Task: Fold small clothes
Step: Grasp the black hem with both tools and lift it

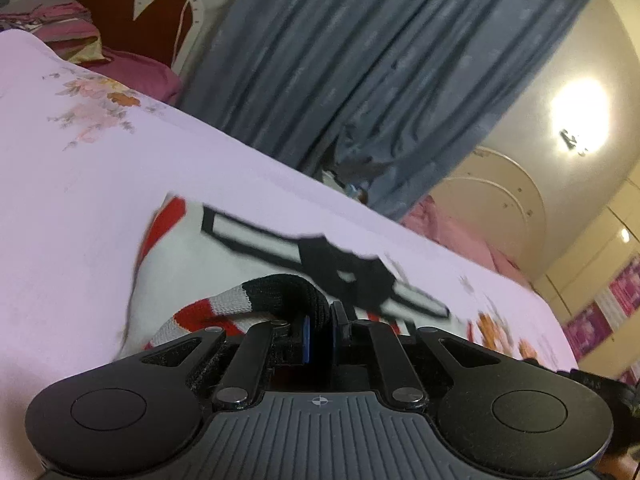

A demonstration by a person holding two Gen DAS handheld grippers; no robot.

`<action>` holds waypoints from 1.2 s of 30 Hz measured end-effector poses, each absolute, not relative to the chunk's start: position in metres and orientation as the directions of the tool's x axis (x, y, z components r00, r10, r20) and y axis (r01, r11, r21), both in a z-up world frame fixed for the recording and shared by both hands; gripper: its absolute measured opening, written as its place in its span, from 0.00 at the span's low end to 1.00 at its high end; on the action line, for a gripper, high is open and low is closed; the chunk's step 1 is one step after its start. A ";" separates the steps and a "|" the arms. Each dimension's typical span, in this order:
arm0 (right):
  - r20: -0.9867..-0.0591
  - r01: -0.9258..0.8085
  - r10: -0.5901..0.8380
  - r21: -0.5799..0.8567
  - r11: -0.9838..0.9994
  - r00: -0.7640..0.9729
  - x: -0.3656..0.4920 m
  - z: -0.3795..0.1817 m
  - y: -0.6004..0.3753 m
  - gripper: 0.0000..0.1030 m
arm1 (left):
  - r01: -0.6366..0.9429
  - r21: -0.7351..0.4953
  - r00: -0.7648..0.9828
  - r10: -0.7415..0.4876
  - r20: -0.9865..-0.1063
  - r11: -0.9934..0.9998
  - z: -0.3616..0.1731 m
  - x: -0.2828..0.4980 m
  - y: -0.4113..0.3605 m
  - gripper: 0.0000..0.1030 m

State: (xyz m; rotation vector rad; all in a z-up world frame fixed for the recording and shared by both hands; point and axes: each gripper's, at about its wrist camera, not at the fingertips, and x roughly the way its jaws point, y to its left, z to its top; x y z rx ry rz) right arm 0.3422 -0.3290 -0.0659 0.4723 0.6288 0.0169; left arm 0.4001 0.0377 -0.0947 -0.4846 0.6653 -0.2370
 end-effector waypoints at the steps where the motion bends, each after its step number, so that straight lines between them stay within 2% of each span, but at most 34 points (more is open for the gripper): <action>1: -0.564 0.134 0.153 0.435 0.890 0.811 0.357 -0.068 -0.333 0.10 | 0.046 -0.501 0.767 -0.351 -0.537 0.865 -0.096 0.412 0.036 0.09; 12: -0.645 0.215 0.187 0.491 0.844 0.741 0.451 -0.116 -0.353 0.10 | -0.052 -0.439 0.699 -0.281 -0.657 0.897 -0.133 0.505 0.019 0.09; 14: -0.677 0.216 0.205 0.483 0.849 0.707 0.465 -0.126 -0.352 0.13 | -0.083 -0.440 0.670 -0.277 -0.689 0.894 -0.138 0.513 0.018 0.09; 15: -0.686 0.224 0.212 0.488 0.844 0.696 0.469 -0.130 -0.353 0.19 | -0.104 -0.454 0.656 -0.282 -0.700 0.885 -0.139 0.518 0.019 0.09; 17: -0.659 0.226 0.229 0.530 0.817 0.716 0.472 -0.132 -0.359 0.31 | -0.136 -0.485 0.645 -0.294 -0.706 0.864 -0.140 0.522 0.024 0.18; 18: -0.634 0.223 0.222 0.544 0.809 0.741 0.470 -0.129 -0.362 0.41 | -0.141 -0.500 0.649 -0.302 -0.698 0.854 -0.139 0.523 0.025 0.20; 19: -0.617 0.227 0.196 0.538 0.812 0.762 0.469 -0.125 -0.363 0.56 | -0.141 -0.508 0.656 -0.304 -0.691 0.850 -0.139 0.523 0.028 0.27; 20: -0.611 0.241 0.152 0.511 0.825 0.777 0.468 -0.121 -0.364 0.64 | -0.143 -0.512 0.663 -0.302 -0.685 0.847 -0.138 0.523 0.029 0.38; 21: -0.606 0.242 0.123 0.484 0.841 0.786 0.468 -0.117 -0.364 0.64 | -0.146 -0.514 0.677 -0.294 -0.675 0.845 -0.136 0.521 0.030 0.47; 22: -0.609 0.226 0.121 0.461 0.858 0.784 0.469 -0.115 -0.363 0.60 | -0.158 -0.501 0.704 -0.259 -0.661 0.851 -0.131 0.518 0.032 0.72; 23: -0.615 0.216 0.117 0.440 0.872 0.780 0.469 -0.114 -0.362 0.58 | -0.171 -0.493 0.727 -0.228 -0.647 0.853 -0.126 0.516 0.036 0.86; 25: -0.615 0.202 0.080 0.376 0.904 0.785 0.466 -0.111 -0.357 0.57 | -0.164 -0.487 0.767 -0.199 -0.610 0.858 -0.117 0.510 0.042 0.87; 30: -0.620 0.127 0.059 0.252 0.959 0.783 0.463 -0.112 -0.335 0.57 | -0.105 -0.384 0.740 -0.186 -0.646 0.917 -0.124 0.511 0.033 0.87; 33: -0.636 0.060 0.104 0.231 0.971 0.764 0.469 -0.114 -0.322 0.57 | -0.067 -0.321 0.715 -0.179 -0.675 0.945 -0.136 0.508 0.018 0.87; 35: -0.671 0.036 0.103 0.189 0.981 0.735 0.475 -0.121 -0.315 0.55 | -0.060 -0.271 0.706 -0.151 -0.692 0.961 -0.145 0.507 0.013 0.86; 36: -0.682 0.032 0.094 0.169 0.985 0.725 0.475 -0.125 -0.312 0.44 | -0.061 -0.230 0.704 -0.122 -0.699 0.971 -0.150 0.506 0.010 0.86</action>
